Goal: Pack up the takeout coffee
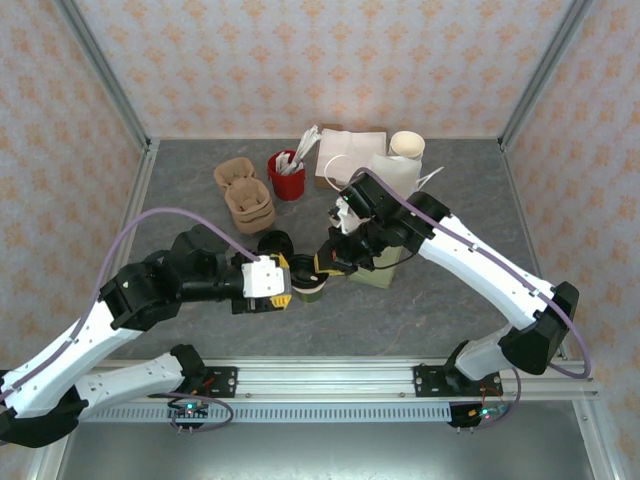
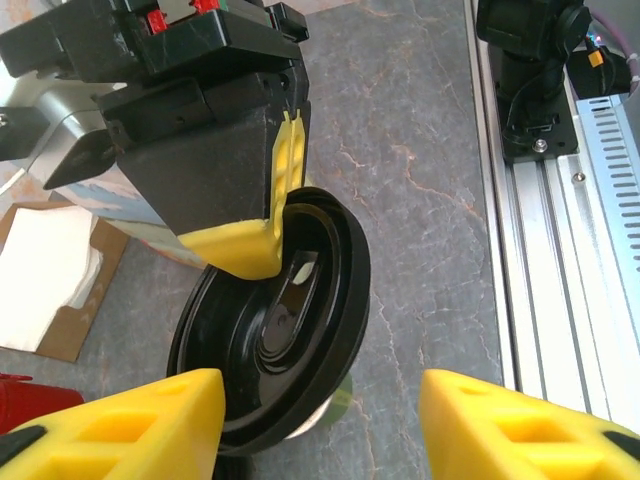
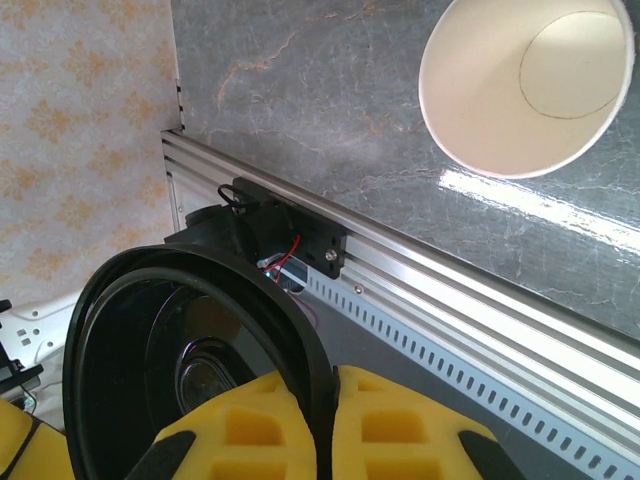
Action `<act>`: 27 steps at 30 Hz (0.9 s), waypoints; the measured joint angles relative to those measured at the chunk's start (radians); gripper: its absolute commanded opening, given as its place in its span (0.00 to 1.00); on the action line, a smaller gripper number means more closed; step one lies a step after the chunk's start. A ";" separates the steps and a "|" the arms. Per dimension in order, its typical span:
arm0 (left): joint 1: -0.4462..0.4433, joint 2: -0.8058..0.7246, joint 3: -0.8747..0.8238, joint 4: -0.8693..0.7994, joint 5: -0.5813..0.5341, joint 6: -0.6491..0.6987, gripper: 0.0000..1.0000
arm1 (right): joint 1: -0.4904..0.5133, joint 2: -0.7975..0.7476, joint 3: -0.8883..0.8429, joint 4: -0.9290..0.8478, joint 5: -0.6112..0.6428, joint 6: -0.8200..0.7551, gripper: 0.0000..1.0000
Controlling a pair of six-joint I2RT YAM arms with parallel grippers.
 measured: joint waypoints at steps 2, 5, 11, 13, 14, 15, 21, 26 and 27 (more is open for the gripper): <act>0.000 0.010 0.000 0.000 -0.002 0.018 0.48 | 0.000 0.000 0.000 0.000 -0.004 -0.002 0.00; 0.000 0.023 0.000 0.000 -0.002 0.035 0.46 | 0.000 0.000 -0.002 0.000 -0.007 -0.003 0.00; 0.000 0.045 0.003 -0.001 -0.004 0.060 0.35 | 0.000 -0.003 -0.005 -0.001 -0.008 -0.003 0.00; 0.000 0.051 0.004 -0.001 -0.004 0.064 0.28 | 0.000 -0.003 -0.006 -0.001 -0.008 -0.003 0.00; 0.000 0.055 0.004 -0.001 -0.003 0.068 0.25 | 0.000 -0.005 -0.008 -0.001 -0.008 -0.003 0.00; 0.000 0.058 0.004 -0.002 -0.003 0.070 0.24 | 0.000 -0.005 -0.010 -0.003 -0.007 -0.003 0.00; 0.000 0.072 0.016 -0.011 0.001 0.071 0.13 | -0.007 -0.013 -0.019 -0.007 -0.005 -0.002 0.08; -0.011 0.077 0.021 -0.011 0.010 0.043 0.12 | -0.007 -0.040 -0.026 0.006 0.007 0.006 0.24; -0.013 0.083 0.023 -0.010 0.012 0.026 0.12 | -0.007 -0.049 -0.029 0.017 0.019 0.016 0.29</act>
